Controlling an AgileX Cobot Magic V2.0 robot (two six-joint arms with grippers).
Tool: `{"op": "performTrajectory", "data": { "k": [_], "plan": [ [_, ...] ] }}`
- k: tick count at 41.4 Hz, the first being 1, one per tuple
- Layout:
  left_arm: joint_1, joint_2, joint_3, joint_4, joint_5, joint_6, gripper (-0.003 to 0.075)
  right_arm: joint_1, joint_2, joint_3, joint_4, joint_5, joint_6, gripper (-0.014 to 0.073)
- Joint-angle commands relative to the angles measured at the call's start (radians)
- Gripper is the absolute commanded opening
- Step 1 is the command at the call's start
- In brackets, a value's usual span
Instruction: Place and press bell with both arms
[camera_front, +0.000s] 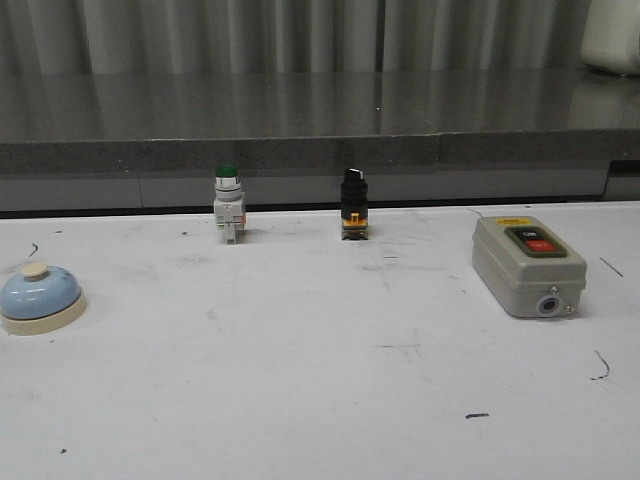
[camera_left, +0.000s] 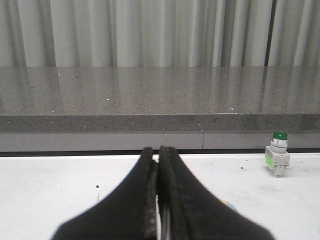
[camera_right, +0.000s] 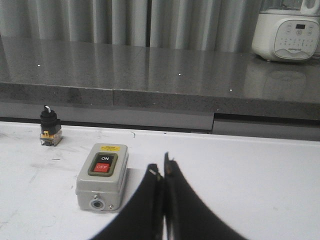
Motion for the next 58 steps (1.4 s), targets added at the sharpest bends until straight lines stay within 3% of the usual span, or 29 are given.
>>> {"op": "performTrajectory", "data": {
  "k": [1,37,43,58],
  "plan": [
    [-0.002,-0.016,0.024,-0.008,-0.081,-0.003,-0.002,-0.004,-0.017,-0.007,-0.005,-0.085,-0.001,-0.0069],
    [-0.002,-0.016,0.014,-0.008,-0.124,-0.003,-0.002,-0.004,-0.017,-0.045,-0.003,-0.082,-0.001,-0.0069],
    [-0.002,-0.014,-0.097,-0.008,-0.08,-0.003,-0.002,-0.004,-0.017,-0.166,-0.002,0.022,-0.001,-0.0069],
    [-0.002,0.162,-0.527,-0.008,0.277,-0.003,-0.002,-0.004,0.215,-0.573,-0.004,0.329,-0.002,-0.0069]
  ]
}}
